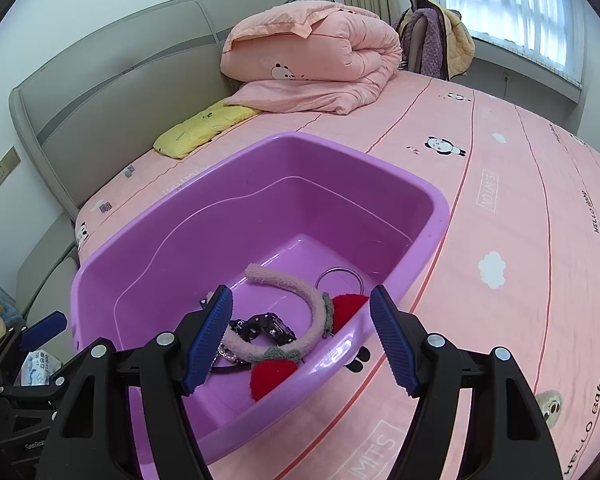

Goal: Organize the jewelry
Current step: 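Open the right tool to drop the silver bangle into the tub, then move both open tools from the tub toward the brown clip and sloth keychain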

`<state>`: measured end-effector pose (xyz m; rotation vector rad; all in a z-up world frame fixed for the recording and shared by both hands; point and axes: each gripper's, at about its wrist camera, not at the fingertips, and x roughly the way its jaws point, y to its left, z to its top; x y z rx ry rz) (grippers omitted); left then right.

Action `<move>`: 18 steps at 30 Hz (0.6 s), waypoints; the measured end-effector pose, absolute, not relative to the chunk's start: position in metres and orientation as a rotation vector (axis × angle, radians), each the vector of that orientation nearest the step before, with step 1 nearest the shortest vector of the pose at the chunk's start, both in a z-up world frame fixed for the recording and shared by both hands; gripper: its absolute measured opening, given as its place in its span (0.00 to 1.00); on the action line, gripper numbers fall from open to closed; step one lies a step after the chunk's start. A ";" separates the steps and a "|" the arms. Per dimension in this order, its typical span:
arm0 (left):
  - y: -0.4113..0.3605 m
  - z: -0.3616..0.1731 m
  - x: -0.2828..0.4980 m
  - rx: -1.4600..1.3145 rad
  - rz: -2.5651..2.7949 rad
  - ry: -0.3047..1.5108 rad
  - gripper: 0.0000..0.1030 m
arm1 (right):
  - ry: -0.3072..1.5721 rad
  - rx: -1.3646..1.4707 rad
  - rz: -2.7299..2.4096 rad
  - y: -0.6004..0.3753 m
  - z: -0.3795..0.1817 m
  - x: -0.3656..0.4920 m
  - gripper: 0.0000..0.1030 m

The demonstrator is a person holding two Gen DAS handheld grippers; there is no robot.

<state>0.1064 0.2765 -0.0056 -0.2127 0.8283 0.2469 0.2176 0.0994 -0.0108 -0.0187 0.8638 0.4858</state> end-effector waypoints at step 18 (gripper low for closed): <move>0.225 0.017 0.069 -0.164 0.194 0.799 0.91 | 0.790 -0.070 0.388 0.027 0.006 0.147 0.66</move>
